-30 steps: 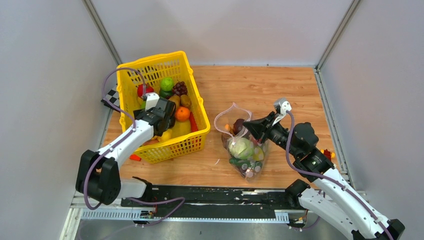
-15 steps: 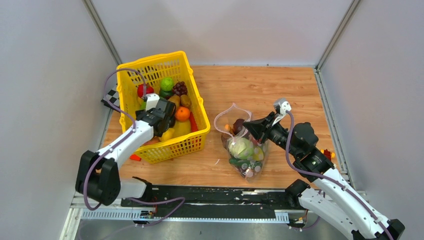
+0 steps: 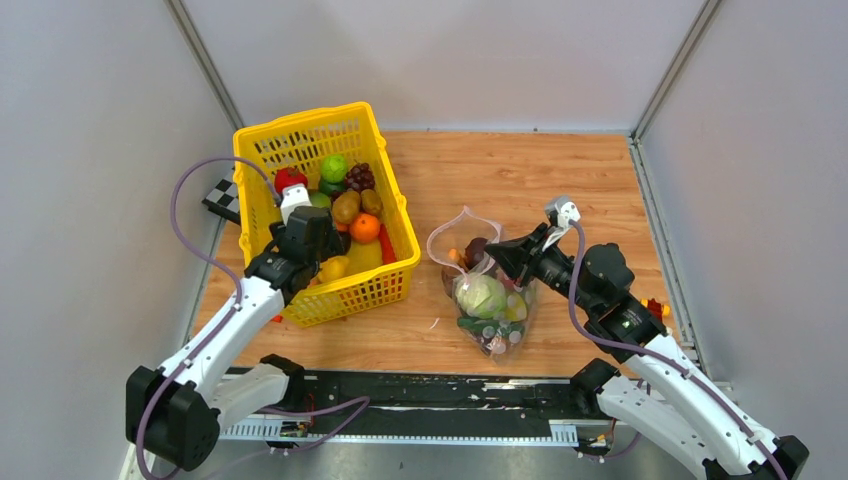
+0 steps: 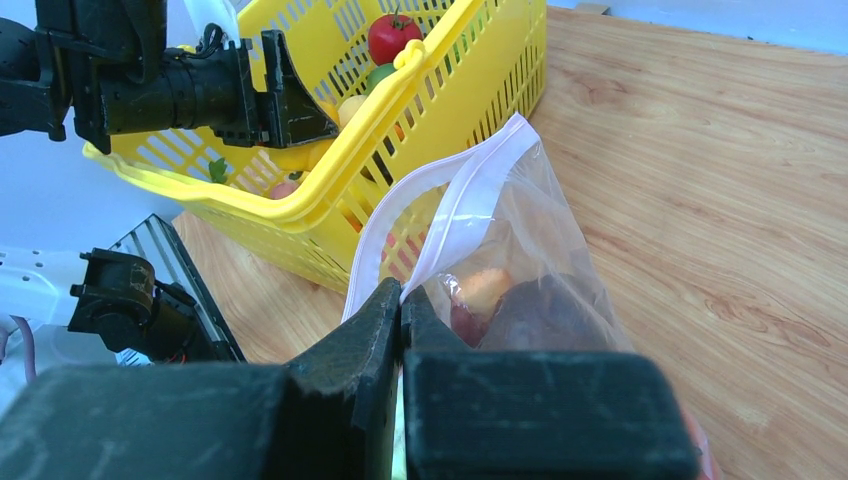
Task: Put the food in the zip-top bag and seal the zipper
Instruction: Pick up the fake vegetable from the bin.
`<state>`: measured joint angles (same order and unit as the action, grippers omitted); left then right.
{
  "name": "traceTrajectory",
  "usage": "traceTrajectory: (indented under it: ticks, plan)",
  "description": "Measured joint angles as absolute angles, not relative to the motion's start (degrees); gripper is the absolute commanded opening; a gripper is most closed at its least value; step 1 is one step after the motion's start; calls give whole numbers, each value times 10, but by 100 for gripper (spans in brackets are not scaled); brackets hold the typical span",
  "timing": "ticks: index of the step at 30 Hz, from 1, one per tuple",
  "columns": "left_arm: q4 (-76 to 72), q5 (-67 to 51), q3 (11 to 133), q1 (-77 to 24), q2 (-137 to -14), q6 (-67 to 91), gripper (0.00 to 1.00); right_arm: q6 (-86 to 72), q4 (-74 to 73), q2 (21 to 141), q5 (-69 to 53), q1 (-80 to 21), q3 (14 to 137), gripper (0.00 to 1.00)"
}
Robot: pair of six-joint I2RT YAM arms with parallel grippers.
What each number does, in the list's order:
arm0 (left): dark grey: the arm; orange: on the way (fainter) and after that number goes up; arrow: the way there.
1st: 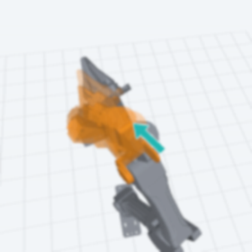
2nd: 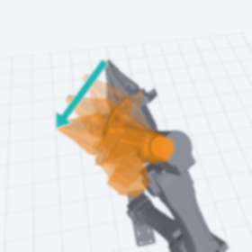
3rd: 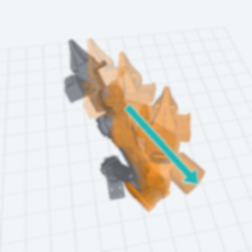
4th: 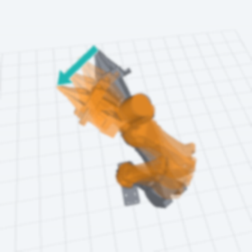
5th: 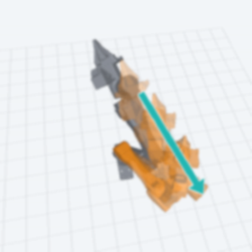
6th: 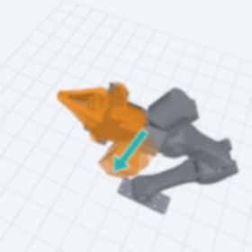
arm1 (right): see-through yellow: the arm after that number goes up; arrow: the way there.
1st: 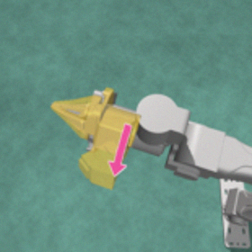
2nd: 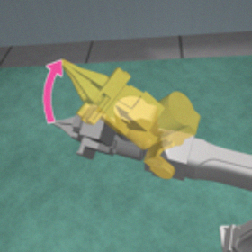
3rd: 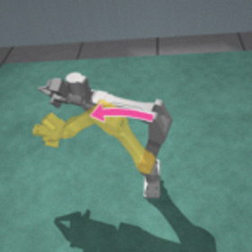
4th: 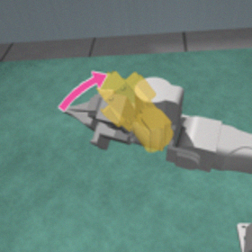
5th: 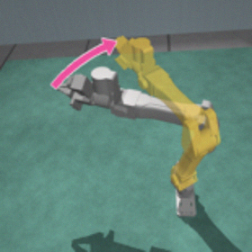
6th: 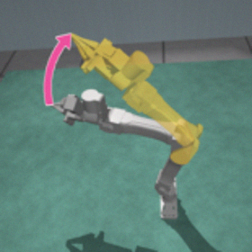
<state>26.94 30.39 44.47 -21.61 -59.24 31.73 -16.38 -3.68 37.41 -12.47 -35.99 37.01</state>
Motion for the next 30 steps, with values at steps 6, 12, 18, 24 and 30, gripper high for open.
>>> traceTrajectory:
  ticks: [6, 12, 18, 24, 30]
  plan:
    - [208, 209, 406, -216, -559, 311, 60, -164, -37, 374, -125, -360, 370, 3]
    - [147, 79, 397, -216, -582, 285, 65, -164, -37, 373, -125, -360, 370, 3]
    - [148, 15, 403, -216, -667, 248, 74, -164, -37, 373, -125, -360, 370, 3]
    - [153, 11, 418, -215, -708, 228, 86, -164, -37, 373, -125, -360, 370, 3]
    - [159, 15, 418, -215, -708, 222, 95, -164, -37, 373, -125, -360, 370, 3]
